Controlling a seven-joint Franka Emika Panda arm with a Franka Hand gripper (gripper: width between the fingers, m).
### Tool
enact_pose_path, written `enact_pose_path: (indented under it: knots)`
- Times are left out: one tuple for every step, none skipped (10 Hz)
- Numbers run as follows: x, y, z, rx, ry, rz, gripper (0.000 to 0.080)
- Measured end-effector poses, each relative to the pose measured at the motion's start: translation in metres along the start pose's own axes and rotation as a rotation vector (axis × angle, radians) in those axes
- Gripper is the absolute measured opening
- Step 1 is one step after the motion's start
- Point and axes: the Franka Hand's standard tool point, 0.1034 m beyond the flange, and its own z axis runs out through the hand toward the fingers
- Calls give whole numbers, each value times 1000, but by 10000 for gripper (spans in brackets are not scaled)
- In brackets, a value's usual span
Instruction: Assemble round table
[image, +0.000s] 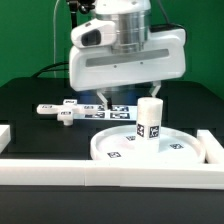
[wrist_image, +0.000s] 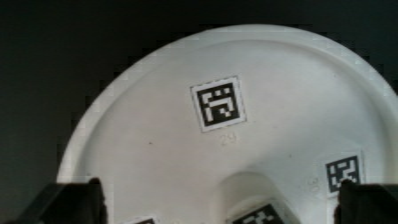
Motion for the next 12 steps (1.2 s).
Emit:
enact_pose_path:
  knots:
    - [0,0,2,-1,-2,-1,649]
    - [-1,0,3,-1,-4,-1,649]
    - [-1,0,3,-1,-4,-1,649]
    - [-1,0,4,-1,-5,-1,649]
    - [-1,0,4,-1,-6,-1,649]
    - [-1,1,4,-1,-6,0,649]
    - [-10,12,3,-2,-4,-51,649]
    - [-25,29,-1,-3,-2,-62,649]
    - [-35,40,-4,-5,6,-53,649]
    - [-44,50,-7,-8,14,-66,649]
    - [-50,59,-9,-7,14,-48,649]
    - [-49,57,-7,-7,12,-49,649]
